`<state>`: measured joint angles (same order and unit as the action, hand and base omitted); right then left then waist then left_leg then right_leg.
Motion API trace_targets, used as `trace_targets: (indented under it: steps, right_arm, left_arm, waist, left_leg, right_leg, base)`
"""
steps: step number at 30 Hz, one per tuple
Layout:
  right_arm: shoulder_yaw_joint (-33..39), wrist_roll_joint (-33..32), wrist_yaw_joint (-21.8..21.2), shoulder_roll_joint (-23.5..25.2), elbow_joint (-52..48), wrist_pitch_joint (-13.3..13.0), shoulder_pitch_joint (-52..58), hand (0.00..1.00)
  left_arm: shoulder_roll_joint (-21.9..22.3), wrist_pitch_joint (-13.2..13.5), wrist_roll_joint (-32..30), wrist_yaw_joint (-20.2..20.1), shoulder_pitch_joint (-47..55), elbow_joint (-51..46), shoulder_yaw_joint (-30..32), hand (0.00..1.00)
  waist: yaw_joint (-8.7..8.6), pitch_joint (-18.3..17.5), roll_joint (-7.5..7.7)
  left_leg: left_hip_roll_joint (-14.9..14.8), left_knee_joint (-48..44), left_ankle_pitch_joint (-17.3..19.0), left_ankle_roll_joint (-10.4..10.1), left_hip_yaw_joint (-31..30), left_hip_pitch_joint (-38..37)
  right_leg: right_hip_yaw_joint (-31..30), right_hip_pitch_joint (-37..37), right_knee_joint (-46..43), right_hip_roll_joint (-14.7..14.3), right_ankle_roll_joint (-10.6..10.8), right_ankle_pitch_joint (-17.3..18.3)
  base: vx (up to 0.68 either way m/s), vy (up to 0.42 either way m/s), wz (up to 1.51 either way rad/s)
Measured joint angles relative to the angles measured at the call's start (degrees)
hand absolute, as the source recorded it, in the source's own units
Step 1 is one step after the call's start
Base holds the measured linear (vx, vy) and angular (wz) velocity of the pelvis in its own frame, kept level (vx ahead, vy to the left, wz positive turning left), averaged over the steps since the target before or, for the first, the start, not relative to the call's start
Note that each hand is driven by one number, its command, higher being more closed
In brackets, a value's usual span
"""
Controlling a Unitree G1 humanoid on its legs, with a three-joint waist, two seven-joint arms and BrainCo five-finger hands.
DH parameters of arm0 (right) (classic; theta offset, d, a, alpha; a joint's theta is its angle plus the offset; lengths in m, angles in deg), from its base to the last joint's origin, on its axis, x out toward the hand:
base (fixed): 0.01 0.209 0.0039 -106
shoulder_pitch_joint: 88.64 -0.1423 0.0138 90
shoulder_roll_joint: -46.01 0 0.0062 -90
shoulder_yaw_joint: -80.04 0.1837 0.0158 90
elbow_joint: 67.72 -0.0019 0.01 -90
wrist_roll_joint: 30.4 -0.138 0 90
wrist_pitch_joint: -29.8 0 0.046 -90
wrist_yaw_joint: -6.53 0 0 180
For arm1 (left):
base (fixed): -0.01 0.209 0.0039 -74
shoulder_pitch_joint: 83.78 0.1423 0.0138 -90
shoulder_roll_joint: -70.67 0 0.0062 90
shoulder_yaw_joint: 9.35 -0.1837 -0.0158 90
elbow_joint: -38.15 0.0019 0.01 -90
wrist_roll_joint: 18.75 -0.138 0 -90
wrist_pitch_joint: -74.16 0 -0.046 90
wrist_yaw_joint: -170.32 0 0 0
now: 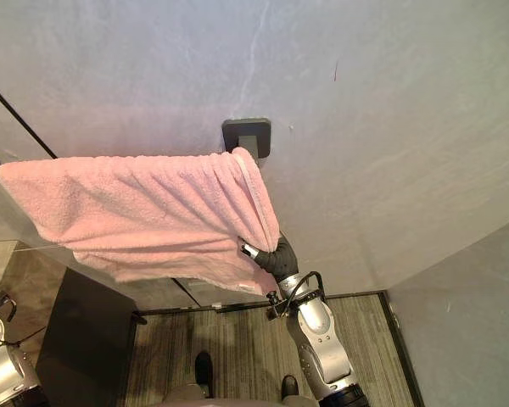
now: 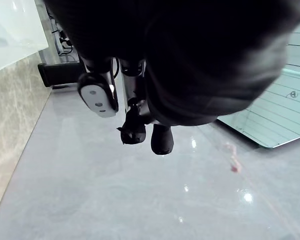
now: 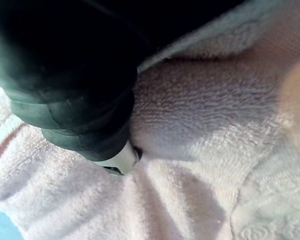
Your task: Organize washtable
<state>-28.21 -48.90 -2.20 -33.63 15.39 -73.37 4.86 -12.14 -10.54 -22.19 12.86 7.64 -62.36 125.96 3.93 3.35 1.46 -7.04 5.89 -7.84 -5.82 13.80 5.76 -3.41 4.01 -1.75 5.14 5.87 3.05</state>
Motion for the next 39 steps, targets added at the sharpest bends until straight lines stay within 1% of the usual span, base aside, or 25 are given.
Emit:
trace_targets:
  steps: [1, 2, 3, 5, 6, 8, 11, 13, 17, 18, 19, 24, 25, 26, 27, 28, 30, 31, 32, 34, 35, 37, 38, 39]
  right_arm:
    - [0.4, 0.0, 0.0, 0.0, 0.3, 0.0, 0.3, 0.00]
    - [0.4, 0.0, 0.0, -0.1, 0.6, 0.0, 0.4, 0.00]
    - [0.4, -0.7, 0.0, -0.4, 2.3, 0.1, 1.1, 0.00]
    - [0.6, -1.3, 0.1, -0.6, 3.9, 0.7, 1.8, 0.00]
    - [-0.9, -1.3, -0.3, -2.2, 6.1, 2.5, 4.9, 0.00]
    - [-0.9, -1.3, -0.3, -2.2, 6.2, 2.5, 5.0, 0.00]
    - [-1.2, -1.3, -0.5, -2.2, 7.3, 2.5, 4.9, 0.00]
    - [-1.5, -1.2, -0.5, -2.2, 8.8, 3.0, 5.2, 0.00]
    - [-2.3, -1.2, -0.8, -2.2, 9.1, 3.6, 5.8, 0.00]
    - [-2.8, -1.1, -1.6, -2.2, 11.0, 4.0, 5.8, 0.00]
    - [-3.2, -1.0, -1.7, -2.2, 11.3, 4.7, 5.9, 0.00]
    - [-3.4, 0.1, -2.2, -2.5, 13.5, 4.8, 6.4, 0.00]
    - [-3.3, 0.8, -2.8, -2.6, 14.6, 4.6, 7.5, 0.00]
    - [-3.1, 1.2, -3.1, -2.6, 16.3, 4.6, 9.5, 0.00]
    - [-2.7, 2.1, -4.2, -2.6, 17.5, 5.1, 10.6, 0.00]
    - [-1.4, 5.0, -6.3, -3.0, 20.5, 7.0, 13.9, 0.00]
    - [-1.4, 6.0, -6.8, -4.2, 22.4, 7.7, 15.3, 0.00]
    - [-0.9, 8.1, -7.6, -4.9, 23.8, 8.5, 16.6, 0.00]
    - [-0.7, 9.4, -7.8, -5.0, 24.6, 8.8, 17.4, 0.00]
    - [-0.2, 10.3, -7.8, -5.0, 26.6, 9.1, 17.4, 0.00]
    - [0.6, 10.4, -7.9, -5.0, 27.7, 9.1, 17.6, 0.00]
    - [1.7, 14.7, -7.3, -4.3, 29.7, 9.1, 17.6, 0.00]
    - [1.3, 18.6, -6.6, -4.3, 30.4, 9.3, 17.1, 0.00]
    - [-0.6, 20.9, -6.2, -4.7, 30.8, 9.6, 15.9, 0.00]
  left_arm:
    - [0.4, 0.0, 0.0, 0.0, 0.1, 0.2, 0.0, 1.00]
    - [0.6, 0.0, 0.0, 0.0, 0.1, 0.5, 0.0, 0.00]
    - [1.9, 0.1, 0.6, -1.1, 1.6, 1.7, -1.2, 0.00]
    - [1.9, 0.1, 0.6, -1.7, 2.3, 1.7, -2.6, 0.00]
    - [5.8, 0.4, 1.8, -6.4, 5.9, -2.6, -10.0, 0.00]
    - [5.8, 0.4, 1.8, -6.4, 6.6, -3.1, -11.1, 0.00]
    - [5.9, 0.4, 1.8, -7.7, 7.1, -4.1, -11.7, 0.00]
    - [6.0, 0.4, 1.8, -8.4, 7.7, -5.3, -13.2, 0.00]
    - [6.5, 0.8, 4.4, -10.8, 9.3, -6.0, -16.1, 0.00]
    - [6.5, 0.8, 6.9, -13.5, 10.7, -6.2, -18.6, 0.00]
    - [6.5, 0.9, 7.9, -15.0, 12.0, -7.4, -19.9, 0.00]
    - [6.3, 1.8, 9.6, -18.7, 15.5, -9.3, -23.6, 0.00]
    - [5.1, 2.5, 10.0, -19.3, 19.4, -11.0, -26.3, 0.00]
    - [3.4, 3.1, 10.7, -21.9, 25.6, -12.9, -29.3, 0.00]
    - [2.6, 2.9, 11.8, -25.1, 28.6, -13.2, -30.2, 0.00]
    - [0.7, 2.3, 12.7, -31.9, 33.9, -10.9, -33.2, 0.00]
    - [0.7, 1.9, 12.8, -34.1, 34.9, -6.9, -34.6, 0.00]
    - [0.9, 1.1, 12.8, -35.8, 35.3, -1.9, -36.1, 0.00]
    - [0.8, 0.1, 12.8, -37.1, 35.4, 1.9, -37.4, 0.00]
    - [0.8, -0.5, 12.3, -37.8, 35.3, 5.6, -39.1, 0.00]
    - [0.8, -0.4, 12.3, -38.0, 34.7, 7.9, -39.9, 0.00]
    - [2.2, 0.3, 9.9, -38.5, 32.4, 17.6, -40.6, 0.00]
    - [3.8, -0.4, 6.0, -38.4, 29.9, 26.5, -40.5, 0.00]
    - [4.6, -2.4, 1.1, -37.5, 28.0, 34.1, -40.7, 0.00]
  waist:
    - [0.00, -0.5, -0.13]
    - [0.00, -0.8, -0.19]
    - [0.01, -1.7, -0.60]
    - [0.01, -1.7, -0.59]
    - [-0.06, -2.2, -1.29]
    - [0.05, -2.2, -1.26]
    - [-0.05, -2.2, -1.17]
    - [0.02, -2.3, -1.19]
    - [-0.03, -2.3, -1.20]
    - [-0.01, -2.3, -1.19]
    - [-0.02, -2.3, -1.20]
    - [-0.05, -2.4, -1.46]
    - [-0.37, -2.6, -1.51]
    - [-0.63, -2.6, -1.55]
    - [-0.64, -2.6, -1.62]
    - [-0.34, -2.7, -1.99]
    - [0.14, -2.6, -2.39]
    - [0.09, -2.8, -2.85]
    - [0.03, -2.8, -3.05]
    - [-0.08, -2.7, -2.84]
    - [-0.12, -2.7, -2.66]
    - [-0.05, -2.0, -2.82]
    - [0.07, -2.0, -2.92]
    - [0.06, -2.5, -2.53]
  left_leg:
    - [0.0, 0.0, 0.0, 0.0, 0.0, 0.0]
    - [0.0, 0.0, 0.0, 0.0, 0.0, 0.0]
    - [0.0, 0.0, 0.0, 0.0, 0.0, 0.0]
    - [0.0, 0.0, 0.0, 0.0, -0.1, 0.0]
    - [0.0, 0.0, -0.1, 0.1, -0.6, -0.4]
    - [0.0, 0.0, -0.1, 0.1, -0.6, -0.4]
    - [0.0, 0.0, -0.1, 0.1, -0.6, -0.4]
    - [0.0, 0.0, -0.1, 0.1, -0.6, -0.4]
    - [0.0, 0.0, -0.1, 0.1, -1.0, -0.5]
    - [0.1, 0.0, -0.1, 0.1, -1.4, -0.8]
    - [0.1, 0.0, -0.1, 0.1, -1.4, -0.8]
    - [0.1, 0.0, -0.1, 0.1, -1.5, -0.9]
    - [0.2, 0.0, -0.1, 0.1, -1.6, -1.0]
    - [0.2, 0.0, -0.1, 0.1, -1.6, -1.1]
    - [0.3, 0.0, 0.0, 0.1, -1.8, -1.0]
    - [0.5, 0.0, 0.0, 0.1, -2.4, -0.9]
    - [0.6, 0.0, 0.0, 0.1, -2.8, -0.9]
    - [0.7, 0.0, -0.1, 0.1, -3.2, -0.7]
    - [0.7, 0.0, 0.0, 0.1, -3.5, -0.5]
    - [0.6, 0.0, 0.2, -0.2, -3.8, -0.3]
    - [0.2, 0.0, 0.3, -0.1, -3.8, -0.2]
    - [0.1, 0.0, 0.3, 0.0, -3.5, 0.6]
    - [-0.2, 0.0, 0.3, 0.0, -2.5, 1.9]
    - [-0.6, 0.0, 0.3, 0.0, -1.3, 3.5]
  right_leg:
    - [0.0, 0.0, 0.0, 0.0, 0.0, 0.0]
    - [0.0, 0.0, 0.0, 0.0, 0.0, 0.0]
    - [0.0, 0.0, 0.0, 0.0, 0.0, -0.1]
    - [0.0, 0.0, 0.0, 0.0, 0.0, -0.1]
    - [0.3, -0.7, 0.3, 0.0, -0.1, -0.1]
    - [0.3, -0.8, 0.6, 0.0, -0.2, -0.2]
    - [0.4, -0.9, 0.6, 0.0, -0.2, -0.2]
    - [0.4, -0.9, 0.6, 0.0, -0.2, -0.3]
    - [0.7, -1.3, 0.6, 0.0, -0.2, -0.3]
    - [1.2, -1.9, 0.8, 0.0, -0.2, -0.3]
    - [1.2, -1.9, 0.8, 0.0, -0.2, -0.3]
    - [1.3, -2.0, 0.8, 0.0, -0.2, -0.2]
    - [1.3, -2.1, 0.7, 0.1, -0.2, -0.2]
    - [1.4, -2.3, 0.9, 0.2, -0.1, -0.2]
    - [1.7, -2.5, 1.0, 0.3, -0.1, -0.1]
    - [2.4, -2.6, 1.1, 0.4, 0.0, 0.2]
    - [2.8, -2.7, 0.9, 0.5, 0.1, 0.4]
    - [3.2, -2.7, 0.8, 0.7, 0.3, 0.6]
    - [3.4, -2.7, 0.8, 0.8, 0.2, 0.7]
    - [3.6, -2.7, 0.8, 0.9, 0.1, 1.1]
    - [3.6, -2.7, 0.8, 0.8, 0.0, 1.2]
    - [3.3, -1.5, 0.6, 0.6, -0.1, 1.2]
    - [2.9, 0.6, 0.1, 0.3, -0.1, 1.1]
    - [1.5, 3.2, -0.6, -0.1, -0.1, 0.8]
  base:
    - [0.00, 0.000, 0.00]
    - [0.00, 0.000, 0.00]
    - [0.00, 0.000, 0.00]
    - [0.00, -0.002, 0.02]
    - [0.00, -0.003, 0.04]
    - [0.00, 0.000, 0.02]
    - [0.00, 0.000, 0.00]
    - [0.00, 0.000, 0.00]
    - [0.00, -0.001, 0.05]
    - [-0.01, -0.003, 0.09]
    - [-0.01, -0.003, 0.08]
    - [0.00, 0.000, 0.00]
    - [0.00, 0.000, 0.00]
    - [0.03, -0.002, 0.05]
    - [0.04, -0.006, 0.17]
    - [0.02, -0.004, 0.19]
    - [0.00, 0.000, 0.17]
    - [-0.02, 0.006, 0.15]
    - [-0.02, 0.013, 0.13]
    - [-0.03, 0.015, 0.07]
    - [-0.03, -0.007, 0.03]
    - [-0.04, -0.018, -0.11]
    - [-0.04, -0.014, -0.40]
    - [-0.04, -0.014, -0.53]
